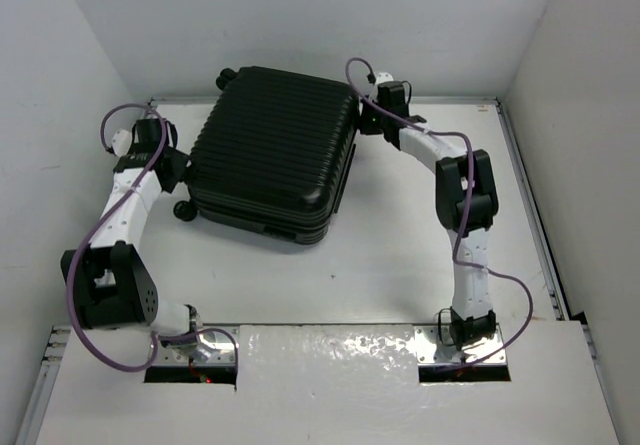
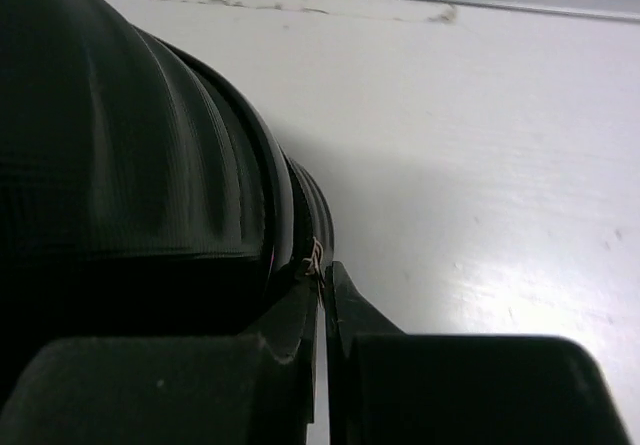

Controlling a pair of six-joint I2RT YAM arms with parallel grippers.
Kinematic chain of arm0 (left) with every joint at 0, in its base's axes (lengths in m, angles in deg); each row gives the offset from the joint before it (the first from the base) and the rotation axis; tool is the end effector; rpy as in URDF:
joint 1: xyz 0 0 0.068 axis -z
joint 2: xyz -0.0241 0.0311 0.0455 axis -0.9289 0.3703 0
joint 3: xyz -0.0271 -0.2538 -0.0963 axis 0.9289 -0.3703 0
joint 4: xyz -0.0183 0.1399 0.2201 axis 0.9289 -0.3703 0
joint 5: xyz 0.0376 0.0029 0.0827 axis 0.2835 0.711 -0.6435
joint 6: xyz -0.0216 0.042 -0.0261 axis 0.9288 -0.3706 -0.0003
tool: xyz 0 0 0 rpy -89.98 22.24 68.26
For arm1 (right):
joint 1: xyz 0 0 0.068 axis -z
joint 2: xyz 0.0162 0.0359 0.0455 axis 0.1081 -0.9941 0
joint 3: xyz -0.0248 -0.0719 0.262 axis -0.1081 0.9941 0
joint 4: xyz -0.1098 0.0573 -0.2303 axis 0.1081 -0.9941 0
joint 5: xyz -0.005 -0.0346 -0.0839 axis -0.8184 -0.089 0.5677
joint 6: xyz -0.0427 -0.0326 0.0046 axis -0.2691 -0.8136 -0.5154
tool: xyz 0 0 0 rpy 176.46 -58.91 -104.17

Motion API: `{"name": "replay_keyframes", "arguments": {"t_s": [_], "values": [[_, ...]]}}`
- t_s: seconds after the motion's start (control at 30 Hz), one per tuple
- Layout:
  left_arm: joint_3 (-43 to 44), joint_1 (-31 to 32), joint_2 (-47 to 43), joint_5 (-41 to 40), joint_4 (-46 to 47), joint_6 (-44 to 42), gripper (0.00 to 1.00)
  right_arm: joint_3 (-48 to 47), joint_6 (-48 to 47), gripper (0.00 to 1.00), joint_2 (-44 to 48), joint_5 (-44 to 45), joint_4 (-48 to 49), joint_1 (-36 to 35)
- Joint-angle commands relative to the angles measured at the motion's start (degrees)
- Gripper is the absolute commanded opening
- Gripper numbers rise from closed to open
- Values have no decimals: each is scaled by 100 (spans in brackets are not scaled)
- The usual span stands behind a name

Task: Pack the luggage

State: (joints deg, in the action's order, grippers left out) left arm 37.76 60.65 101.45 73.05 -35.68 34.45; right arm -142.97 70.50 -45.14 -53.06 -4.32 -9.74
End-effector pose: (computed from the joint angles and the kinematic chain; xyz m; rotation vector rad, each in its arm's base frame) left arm 0.2925 0.0497 0.2786 -1.3017 1.9975 -0.0066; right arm 0.4986 0.1438 0.1941 0.0538 2.1389 0.4038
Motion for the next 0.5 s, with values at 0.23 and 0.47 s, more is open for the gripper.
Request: {"name": "replay_keyframes", "arguments": {"t_s": [0.23, 0.47], "values": [[896, -12, 1179, -373, 58, -455, 0, 250, -413, 3, -436, -1574, 2657, 372], [1238, 15, 1627, -443, 392, -805, 0, -1309, 341, 10, -1621, -4048, 3684, 513]]}}
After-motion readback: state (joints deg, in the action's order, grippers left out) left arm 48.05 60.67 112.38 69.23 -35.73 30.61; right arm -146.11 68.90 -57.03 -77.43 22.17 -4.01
